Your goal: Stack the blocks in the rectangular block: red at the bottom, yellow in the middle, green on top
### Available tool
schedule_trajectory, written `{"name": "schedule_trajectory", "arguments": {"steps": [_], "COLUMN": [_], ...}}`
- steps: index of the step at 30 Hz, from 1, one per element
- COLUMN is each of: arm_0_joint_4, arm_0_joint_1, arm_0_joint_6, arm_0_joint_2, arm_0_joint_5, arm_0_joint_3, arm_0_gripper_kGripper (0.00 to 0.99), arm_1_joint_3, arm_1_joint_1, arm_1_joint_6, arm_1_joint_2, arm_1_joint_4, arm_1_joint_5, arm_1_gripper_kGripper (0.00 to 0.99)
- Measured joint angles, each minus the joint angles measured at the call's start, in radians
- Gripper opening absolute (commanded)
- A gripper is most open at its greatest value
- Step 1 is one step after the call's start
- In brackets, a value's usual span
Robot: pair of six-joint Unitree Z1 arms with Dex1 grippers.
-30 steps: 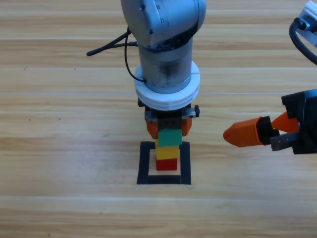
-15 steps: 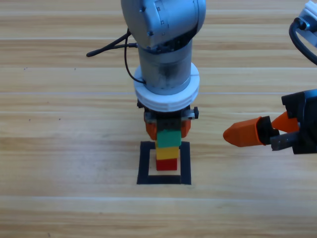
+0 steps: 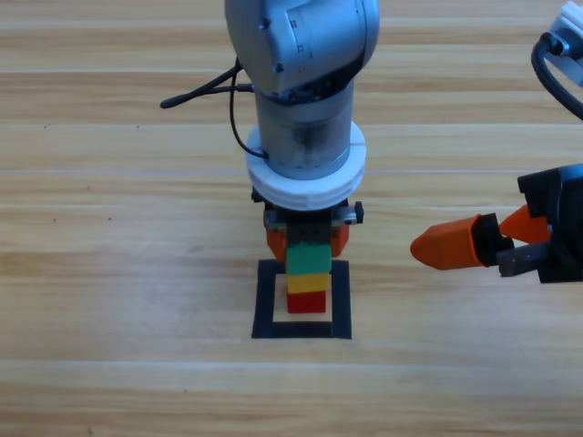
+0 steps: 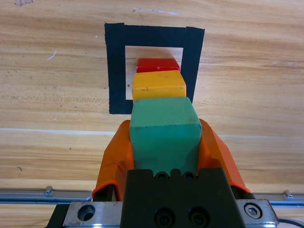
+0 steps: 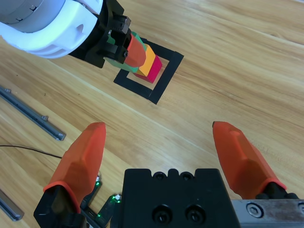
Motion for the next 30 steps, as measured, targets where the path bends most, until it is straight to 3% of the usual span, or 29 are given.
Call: {"name": "schedule_trajectory", "arguments": {"steps": [3,5,9,11,25,27,30], "arm_0_joint_4": [0.000,0.000,0.000,0.000,0.002,0.023,0.041], "arm_0_joint_1": [0.000,0.000,0.000,0.000,0.000,0.000,-0.008], "arm_0_joint_6": [0.000,0.003,0.011,0.012,0.017,0.015,0.008], "arm_0_joint_2": [0.007,0.007,0.007,0.011,0.023,0.019,-0.053], "arm_0_joint_5": [0.000,0.000,0.000,0.000,0.007,0.045,0.172], "arm_0_joint_3": [0.000,0.000,0.000,0.000,-0.008,-0.043,-0.071], "arm_0_gripper_kGripper": [0.239,0.341,0.888,0.988,0.990,0.990,0.989], "arm_1_joint_3": [0.000,0.000,0.000,0.000,0.000,0.000,0.000], "arm_1_joint_1": [0.000,0.000,0.000,0.000,0.000,0.000,0.000], "arm_1_joint_6": [0.000,0.000,0.000,0.000,0.000,0.000,0.000], "arm_1_joint_2": [0.000,0.000,0.000,0.000,-0.001,-0.002,-0.002], "arm_1_joint_4": [0.000,0.000,0.000,0.000,0.000,0.000,0.000], "arm_1_joint_5": [0.000,0.000,0.000,0.000,-0.001,-0.008,-0.011], "arm_1_gripper_kGripper": [0.990,0.990,0.990,0.990,0.990,0.990,0.990]}}
